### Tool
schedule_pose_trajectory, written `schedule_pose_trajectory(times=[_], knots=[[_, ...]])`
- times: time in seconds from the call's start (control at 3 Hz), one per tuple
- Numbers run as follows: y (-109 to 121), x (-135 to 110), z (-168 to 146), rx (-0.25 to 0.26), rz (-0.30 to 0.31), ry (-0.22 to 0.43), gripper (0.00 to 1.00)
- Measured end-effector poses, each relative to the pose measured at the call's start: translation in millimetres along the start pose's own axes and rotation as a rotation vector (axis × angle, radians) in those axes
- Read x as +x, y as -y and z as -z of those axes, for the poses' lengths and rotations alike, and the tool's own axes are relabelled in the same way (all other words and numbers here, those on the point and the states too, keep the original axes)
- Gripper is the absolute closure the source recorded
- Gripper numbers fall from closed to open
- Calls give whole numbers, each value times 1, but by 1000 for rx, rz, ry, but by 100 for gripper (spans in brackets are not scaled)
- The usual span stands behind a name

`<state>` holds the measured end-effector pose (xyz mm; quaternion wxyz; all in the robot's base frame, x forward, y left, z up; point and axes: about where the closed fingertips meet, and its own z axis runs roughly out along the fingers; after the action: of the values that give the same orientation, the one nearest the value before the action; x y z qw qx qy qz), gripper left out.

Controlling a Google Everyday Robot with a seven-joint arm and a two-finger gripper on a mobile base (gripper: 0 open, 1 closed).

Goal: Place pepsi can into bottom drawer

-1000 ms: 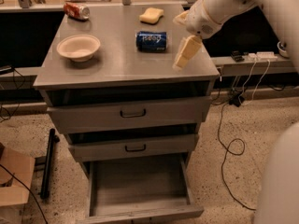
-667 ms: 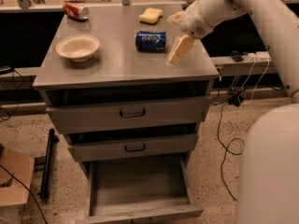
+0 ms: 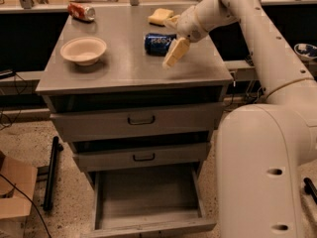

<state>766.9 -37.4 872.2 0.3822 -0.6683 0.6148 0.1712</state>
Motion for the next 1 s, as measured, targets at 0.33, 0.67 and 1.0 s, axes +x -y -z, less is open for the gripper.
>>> schedule_pose_trajectory(times=[0.33,0.67,1.0], knots=[[11,4,-21,-15,-11,21,0],[18,13,-42,-31,-33,16,3],[20,12,-42,-35,-37,9,25]])
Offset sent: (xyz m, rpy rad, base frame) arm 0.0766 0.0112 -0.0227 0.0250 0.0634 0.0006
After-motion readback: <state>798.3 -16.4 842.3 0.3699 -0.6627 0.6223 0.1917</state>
